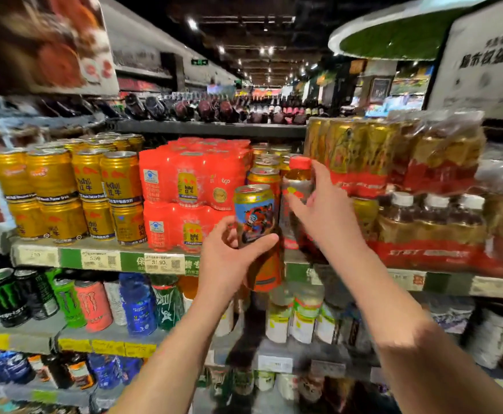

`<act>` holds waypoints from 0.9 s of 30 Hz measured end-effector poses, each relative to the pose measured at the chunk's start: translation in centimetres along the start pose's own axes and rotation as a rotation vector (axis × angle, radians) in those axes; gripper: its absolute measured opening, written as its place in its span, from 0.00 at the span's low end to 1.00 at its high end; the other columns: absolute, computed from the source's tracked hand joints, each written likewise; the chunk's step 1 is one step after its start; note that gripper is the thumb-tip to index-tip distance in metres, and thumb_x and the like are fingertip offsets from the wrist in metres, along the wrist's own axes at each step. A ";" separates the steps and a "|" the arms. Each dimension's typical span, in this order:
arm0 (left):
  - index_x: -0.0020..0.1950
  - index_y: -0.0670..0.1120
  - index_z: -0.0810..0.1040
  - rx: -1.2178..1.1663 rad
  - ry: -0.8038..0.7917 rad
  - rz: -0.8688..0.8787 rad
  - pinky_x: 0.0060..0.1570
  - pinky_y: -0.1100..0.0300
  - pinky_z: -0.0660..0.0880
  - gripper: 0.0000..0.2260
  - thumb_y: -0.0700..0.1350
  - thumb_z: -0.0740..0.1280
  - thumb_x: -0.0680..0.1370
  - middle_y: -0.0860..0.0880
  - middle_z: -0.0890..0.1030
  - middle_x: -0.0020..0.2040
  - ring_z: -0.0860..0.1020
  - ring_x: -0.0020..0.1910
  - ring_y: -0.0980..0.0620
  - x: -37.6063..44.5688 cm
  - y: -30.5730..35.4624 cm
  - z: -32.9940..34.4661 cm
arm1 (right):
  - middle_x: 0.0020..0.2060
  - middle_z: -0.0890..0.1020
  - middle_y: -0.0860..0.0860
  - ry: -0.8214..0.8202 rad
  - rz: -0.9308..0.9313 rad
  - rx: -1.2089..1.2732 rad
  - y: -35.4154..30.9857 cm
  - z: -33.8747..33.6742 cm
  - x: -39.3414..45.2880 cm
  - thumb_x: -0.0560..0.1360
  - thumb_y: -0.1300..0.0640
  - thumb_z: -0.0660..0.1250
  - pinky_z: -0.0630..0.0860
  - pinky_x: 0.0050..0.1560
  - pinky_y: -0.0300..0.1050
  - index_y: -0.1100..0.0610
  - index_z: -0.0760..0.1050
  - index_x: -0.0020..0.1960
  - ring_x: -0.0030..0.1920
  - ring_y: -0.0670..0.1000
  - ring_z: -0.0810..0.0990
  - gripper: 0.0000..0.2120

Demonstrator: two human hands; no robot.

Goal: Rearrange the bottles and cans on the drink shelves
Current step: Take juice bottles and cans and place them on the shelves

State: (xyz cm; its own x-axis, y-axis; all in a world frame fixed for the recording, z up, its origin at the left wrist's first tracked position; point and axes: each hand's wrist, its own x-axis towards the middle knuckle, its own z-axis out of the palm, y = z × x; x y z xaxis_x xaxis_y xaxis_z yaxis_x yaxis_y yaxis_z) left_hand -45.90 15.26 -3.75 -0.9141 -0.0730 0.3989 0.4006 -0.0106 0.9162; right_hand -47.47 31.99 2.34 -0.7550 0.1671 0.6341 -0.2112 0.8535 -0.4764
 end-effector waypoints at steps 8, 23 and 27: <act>0.56 0.42 0.80 0.068 0.074 0.010 0.39 0.72 0.75 0.22 0.42 0.82 0.66 0.53 0.86 0.44 0.82 0.38 0.65 1.0 2.2 0.2 | 0.43 0.83 0.56 -0.081 0.003 -0.111 0.0 0.4 3.3 0.78 0.49 0.68 0.80 0.42 0.51 0.50 0.59 0.76 0.45 0.61 0.82 0.30; 0.56 0.41 0.79 -0.041 -0.024 0.016 0.42 0.71 0.76 0.19 0.38 0.80 0.68 0.54 0.86 0.45 0.83 0.42 0.63 1.1 1.5 -2.5 | 0.69 0.74 0.55 0.169 0.060 0.070 -1.3 1.5 -2.8 0.69 0.50 0.79 0.74 0.60 0.48 0.53 0.56 0.77 0.67 0.58 0.75 0.44; 0.56 0.44 0.81 -0.045 -0.031 0.038 0.43 0.67 0.78 0.20 0.43 0.82 0.67 0.52 0.87 0.45 0.84 0.44 0.59 1.4 1.2 -2.6 | 0.67 0.76 0.53 0.229 0.064 0.173 -1.8 -0.1 -4.3 0.69 0.53 0.79 0.71 0.62 0.44 0.53 0.61 0.75 0.66 0.55 0.76 0.41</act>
State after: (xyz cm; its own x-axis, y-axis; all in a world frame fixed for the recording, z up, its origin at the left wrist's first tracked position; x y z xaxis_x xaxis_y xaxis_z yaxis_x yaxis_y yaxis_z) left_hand -46.51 12.50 -2.21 -0.8993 -0.0437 0.4352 0.4370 -0.0533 0.8979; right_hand -43.77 29.76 0.47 -0.6146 0.3418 0.7109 -0.2853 0.7439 -0.6043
